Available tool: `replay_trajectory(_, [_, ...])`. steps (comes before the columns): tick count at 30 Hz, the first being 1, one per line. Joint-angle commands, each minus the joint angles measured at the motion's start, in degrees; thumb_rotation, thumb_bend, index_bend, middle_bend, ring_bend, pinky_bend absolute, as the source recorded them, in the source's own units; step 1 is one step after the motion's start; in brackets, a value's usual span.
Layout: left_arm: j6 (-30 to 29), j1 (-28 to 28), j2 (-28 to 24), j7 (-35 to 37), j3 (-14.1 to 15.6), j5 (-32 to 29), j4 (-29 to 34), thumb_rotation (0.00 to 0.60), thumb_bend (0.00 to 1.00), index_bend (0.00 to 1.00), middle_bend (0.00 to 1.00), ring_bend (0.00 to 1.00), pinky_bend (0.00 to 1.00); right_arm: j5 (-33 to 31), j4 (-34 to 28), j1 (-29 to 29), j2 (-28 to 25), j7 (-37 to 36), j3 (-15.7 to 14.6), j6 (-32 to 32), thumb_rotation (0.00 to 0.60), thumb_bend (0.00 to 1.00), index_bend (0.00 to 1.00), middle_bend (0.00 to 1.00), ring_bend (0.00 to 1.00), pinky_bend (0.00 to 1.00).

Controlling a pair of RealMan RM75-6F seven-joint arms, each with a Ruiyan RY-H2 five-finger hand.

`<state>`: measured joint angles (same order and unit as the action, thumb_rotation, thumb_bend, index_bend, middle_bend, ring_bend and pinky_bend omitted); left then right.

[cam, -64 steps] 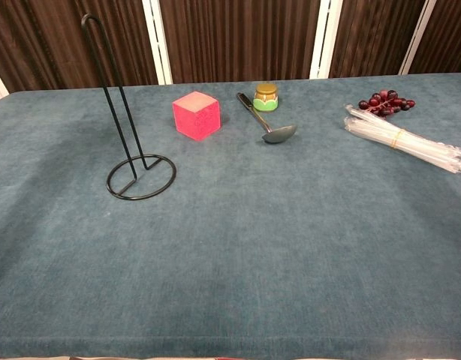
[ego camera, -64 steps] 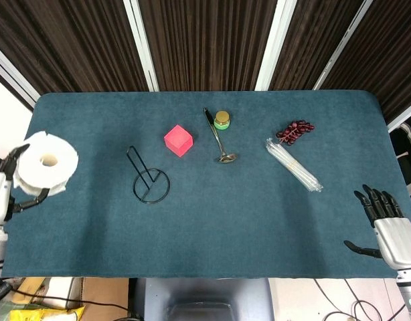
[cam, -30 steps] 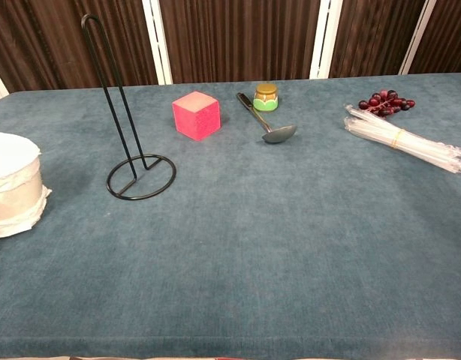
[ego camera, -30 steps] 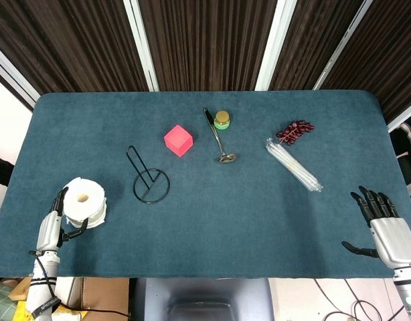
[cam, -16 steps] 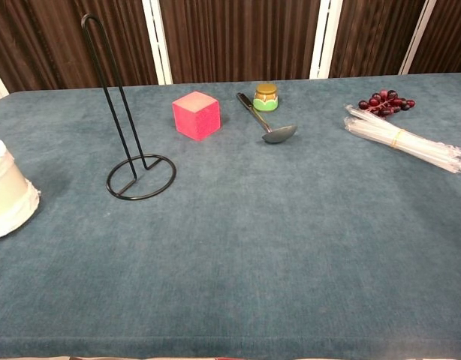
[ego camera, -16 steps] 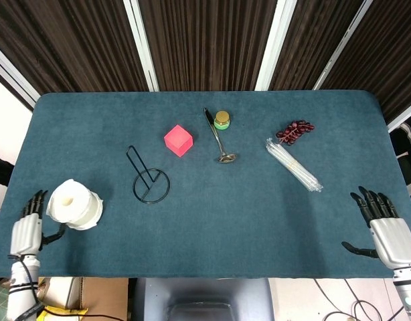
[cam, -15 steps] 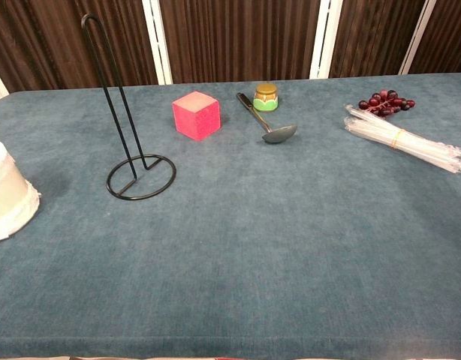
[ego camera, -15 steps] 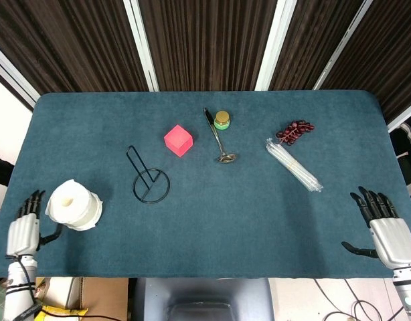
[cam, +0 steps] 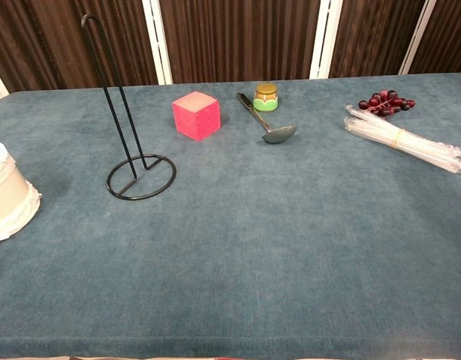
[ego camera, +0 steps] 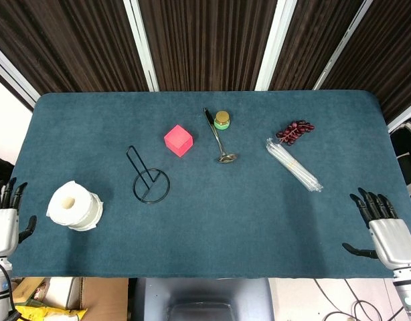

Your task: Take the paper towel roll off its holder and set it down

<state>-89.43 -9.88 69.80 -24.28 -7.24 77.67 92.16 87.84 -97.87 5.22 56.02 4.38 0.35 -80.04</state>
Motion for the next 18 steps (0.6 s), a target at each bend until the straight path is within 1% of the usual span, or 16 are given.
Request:
replay_trajectory(1, [3.93, -1.32, -2.02, -0.93, 1.52, 0.36, 2.49, 0.600, 0.34, 0.15, 0.08, 0.00, 0.08, -0.55, -0.38, 0.04, -0.42, 0.81, -0.05, 0.43, 0.600, 0.09, 0.00, 0.01, 0.00, 0.07])
replay_trajectory(3, [7.06, -1.91, -3.44, -1.05, 1.83, -1.51, 4.20, 0.600, 0.34, 0.15, 0.08, 0.00, 0.08, -0.97, -0.68, 0.03, -0.68, 1.62, -0.05, 0.66, 0.600, 0.10, 0.00, 0.01, 0.00, 0.07])
replay_trajectory(5, [8.71, -2.37, -4.23, -2.18, 1.41, -3.75, 5.55, 0.600, 0.34, 0.15, 0.08, 0.00, 0.08, -1.34, -1.09, 0.00, -0.85, 2.32, -0.04, 0.79, 0.600, 0.10, 0.00, 0.01, 0.00, 0.07])
replay_trajectory(10, [8.23, -2.04, -4.03, -3.00, 0.89, -5.74, 6.19, 0.600, 0.34, 0.14, 0.08, 0.00, 0.08, -1.26, -1.31, -0.11, -0.69, 2.41, -0.04, 0.52, 0.600, 0.10, 0.00, 0.01, 0.00, 0.07])
replay_trajectory(18, [7.18, -1.81, -3.51, -3.46, 0.75, -5.74, 6.03, 0.600, 0.34, 0.12, 0.08, 0.00, 0.08, -1.30, -1.11, -0.05, -0.41, 1.93, 0.04, 0.55, 0.600, 0.10, 0.00, 0.01, 0.00, 0.07])
